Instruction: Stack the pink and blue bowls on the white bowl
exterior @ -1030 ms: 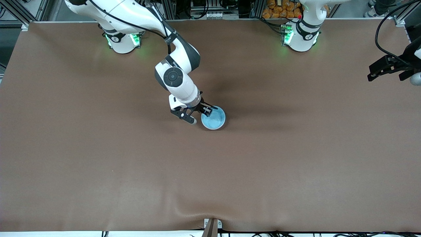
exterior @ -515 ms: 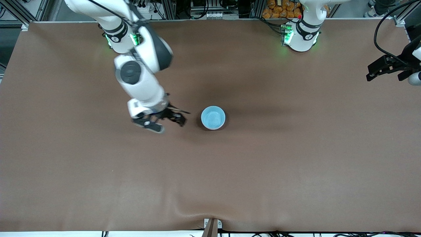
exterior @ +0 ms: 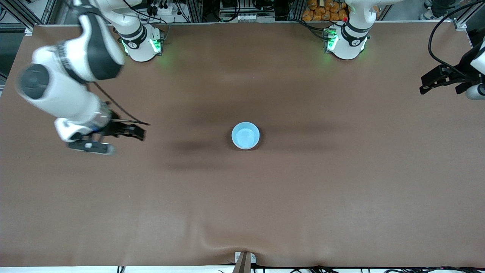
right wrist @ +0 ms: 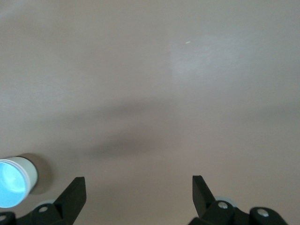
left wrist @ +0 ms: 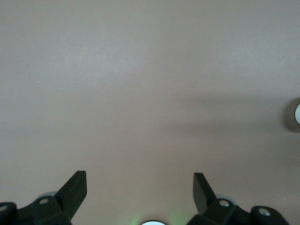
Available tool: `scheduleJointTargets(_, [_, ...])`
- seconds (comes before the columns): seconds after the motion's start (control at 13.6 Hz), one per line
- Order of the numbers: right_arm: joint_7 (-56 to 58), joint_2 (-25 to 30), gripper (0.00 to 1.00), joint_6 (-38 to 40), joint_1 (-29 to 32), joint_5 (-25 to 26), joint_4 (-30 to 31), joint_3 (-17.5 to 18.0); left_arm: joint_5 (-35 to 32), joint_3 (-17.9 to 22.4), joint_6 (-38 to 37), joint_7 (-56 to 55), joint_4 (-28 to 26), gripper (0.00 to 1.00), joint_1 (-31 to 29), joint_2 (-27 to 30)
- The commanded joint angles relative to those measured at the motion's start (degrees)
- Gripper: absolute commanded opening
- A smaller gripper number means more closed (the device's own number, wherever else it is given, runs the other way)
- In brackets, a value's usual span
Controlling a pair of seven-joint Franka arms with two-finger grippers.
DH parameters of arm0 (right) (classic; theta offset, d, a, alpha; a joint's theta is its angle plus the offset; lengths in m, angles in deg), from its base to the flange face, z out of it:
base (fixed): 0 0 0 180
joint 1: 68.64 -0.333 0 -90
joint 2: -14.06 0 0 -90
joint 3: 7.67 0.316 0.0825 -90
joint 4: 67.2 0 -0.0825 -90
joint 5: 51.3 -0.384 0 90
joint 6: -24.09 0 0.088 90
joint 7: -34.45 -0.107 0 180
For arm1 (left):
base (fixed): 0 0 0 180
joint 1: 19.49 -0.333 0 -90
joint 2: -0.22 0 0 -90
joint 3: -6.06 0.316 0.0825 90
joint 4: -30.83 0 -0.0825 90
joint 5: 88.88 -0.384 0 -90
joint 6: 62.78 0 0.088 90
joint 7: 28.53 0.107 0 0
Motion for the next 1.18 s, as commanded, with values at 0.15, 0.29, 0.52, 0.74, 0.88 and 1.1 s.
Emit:
scheduleJointTargets(0.15, [11.7, 10.0, 1.00, 8.0, 7.3, 0.6, 2.0, 1.2, 2.7, -0.3, 1.3, -3.4, -4.6, 1.00, -0.1, 4.9])
scheduleJointTargets(0.29, [14.5, 12.3, 1.00, 11.8, 7.3, 1.1, 1.4, 0.8, 2.8, -1.4, 0.6, -4.2, -4.7, 1.00, -0.2, 4.9])
scheduleJointTargets(0.52, [17.5, 12.2, 1.00, 19.4, 7.7, 3.8, -7.1, 0.5, 2.7, -1.7, 0.1, -4.6, -4.4, 1.00, -0.1, 4.8])
scheduleJointTargets(0.74, [22.1, 10.8, 1.00, 22.6, 10.3, 4.4, -12.4, 0.5, 2.7, -2.7, 0.2, -4.7, -3.8, 1.00, -0.1, 3.8])
scheduleJointTargets(0.88, [21.5, 10.8, 1.00, 24.5, 11.3, 3.5, -12.8, 0.5, 2.8, -2.8, 0.4, -5.5, -3.8, 1.00, 0.0, 3.4])
scheduleJointTargets(1.1, [16.1, 10.8, 1.00, 28.2, 11.1, 3.0, -13.5, 0.6, 2.8, -2.7, 0.4, -4.8, -3.8, 1.00, -0.5, 3.4])
